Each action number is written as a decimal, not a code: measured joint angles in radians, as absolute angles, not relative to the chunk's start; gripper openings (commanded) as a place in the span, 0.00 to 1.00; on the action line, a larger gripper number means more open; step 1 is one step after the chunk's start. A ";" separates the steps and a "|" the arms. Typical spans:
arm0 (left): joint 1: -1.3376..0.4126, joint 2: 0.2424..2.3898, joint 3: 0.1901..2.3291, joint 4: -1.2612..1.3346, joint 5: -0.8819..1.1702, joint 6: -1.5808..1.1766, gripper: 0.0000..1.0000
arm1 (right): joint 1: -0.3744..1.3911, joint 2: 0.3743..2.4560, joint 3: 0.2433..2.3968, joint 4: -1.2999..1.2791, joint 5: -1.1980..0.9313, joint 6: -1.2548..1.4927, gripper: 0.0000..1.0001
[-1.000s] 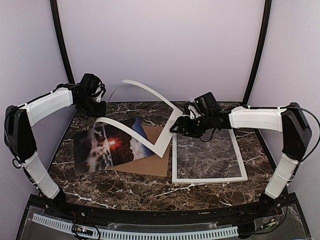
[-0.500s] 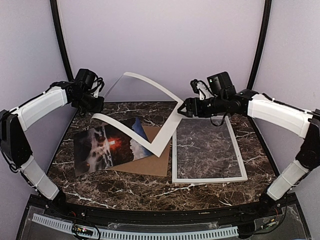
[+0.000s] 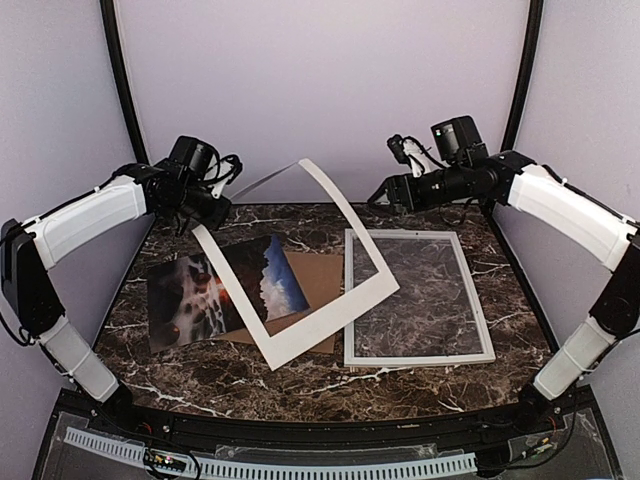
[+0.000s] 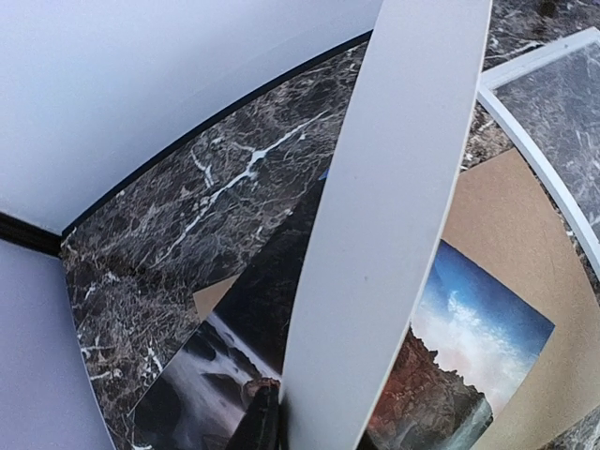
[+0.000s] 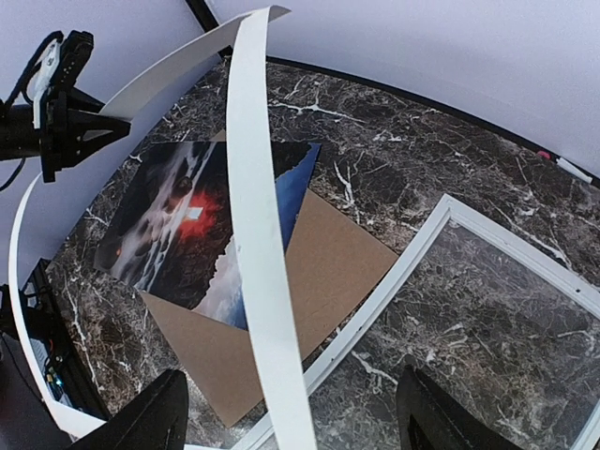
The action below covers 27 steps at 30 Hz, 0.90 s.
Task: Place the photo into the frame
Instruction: Pass from the left arm to the right
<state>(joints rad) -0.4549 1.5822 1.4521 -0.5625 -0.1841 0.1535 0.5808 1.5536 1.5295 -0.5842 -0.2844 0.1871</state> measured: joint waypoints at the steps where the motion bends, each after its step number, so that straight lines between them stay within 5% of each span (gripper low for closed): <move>1: -0.466 1.582 1.452 -0.558 -0.186 0.171 0.17 | 0.566 1.555 1.531 -0.585 -0.307 0.184 0.77; 16: -0.605 1.584 1.452 -0.489 -0.204 0.312 0.17 | 0.488 1.624 1.349 -0.473 -0.707 0.233 0.68; 23: -0.619 1.586 1.452 -0.469 -0.205 0.327 0.18 | 0.488 1.625 1.283 -0.360 -0.857 0.281 0.33; 27: -0.621 1.589 1.452 -0.459 -0.208 0.331 0.18 | 0.488 1.625 1.268 -0.309 -0.910 0.307 0.21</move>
